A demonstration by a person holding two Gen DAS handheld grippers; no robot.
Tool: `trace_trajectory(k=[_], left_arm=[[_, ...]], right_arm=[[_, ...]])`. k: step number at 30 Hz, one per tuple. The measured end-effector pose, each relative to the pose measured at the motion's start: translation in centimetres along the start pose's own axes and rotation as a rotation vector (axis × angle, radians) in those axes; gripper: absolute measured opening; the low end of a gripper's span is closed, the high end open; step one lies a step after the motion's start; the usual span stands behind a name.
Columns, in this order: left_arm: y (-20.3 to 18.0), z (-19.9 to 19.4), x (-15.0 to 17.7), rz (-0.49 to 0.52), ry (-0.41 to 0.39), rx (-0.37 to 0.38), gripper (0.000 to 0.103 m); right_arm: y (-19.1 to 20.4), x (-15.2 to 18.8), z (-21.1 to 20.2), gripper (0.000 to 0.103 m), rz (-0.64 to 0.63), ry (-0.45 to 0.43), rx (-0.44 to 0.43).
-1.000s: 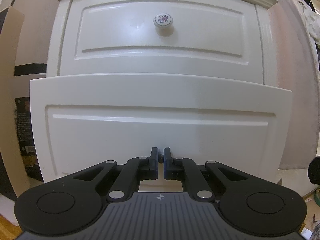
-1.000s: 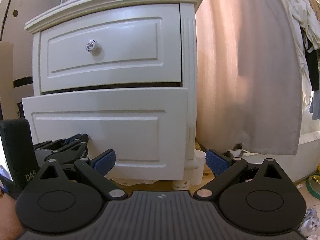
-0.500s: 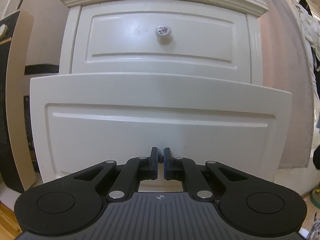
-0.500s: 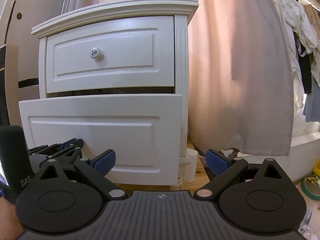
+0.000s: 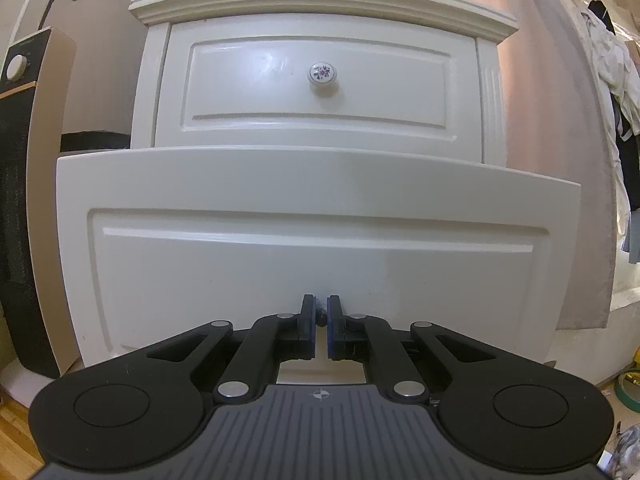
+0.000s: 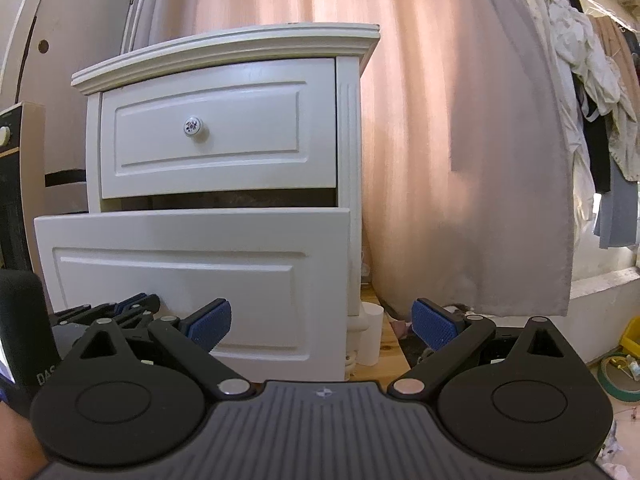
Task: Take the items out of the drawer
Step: 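Pull the lower drawer outward by its knob with the left tool, then open the left tool to release the drawer knob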
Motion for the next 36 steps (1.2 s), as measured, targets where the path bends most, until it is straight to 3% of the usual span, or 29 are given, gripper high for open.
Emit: trace_trajectory(k=[22, 31, 32, 33, 36], left_arm=[[0.8, -3.3, 0.0, -0.024, 0.001, 0.023, 0.000], [1.4, -4.2, -0.4, -0.037, 0.023, 0.039, 0.007], [1.5, -4.2, -0.5, -0.042, 0.024, 0.038, 0.014], [1.7, -4.2, -0.6, -0.047, 0.022, 0.035, 0.030], [2.2, -4.6, -1.0, -0.078, 0.018, 0.036, 0.064]], right_arm=[[0.7, 0.6, -2.4, 0.103, -0.024, -0.011, -0.032], [1.5, 0.3, -2.3, 0.103, -0.033, -0.018, -0.041], [1.6, 0.3, -2.3, 0.103, -0.034, -0.018, -0.042], [1.7, 0.3, -2.2, 0.103, -0.037, -0.019, -0.041], [1.7, 0.2, -2.2, 0.103, -0.034, -0.021, -0.037]])
Point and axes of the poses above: each gripper's, at about its wrist camera, not at the fingertips, and z roughly the way its jaws point, y to its left, x to its underside, the point moved 1 cm from there along z, roughly the way its jaws point, and after that the axes turned 13 degrees about -z, right-handed, at the moved point
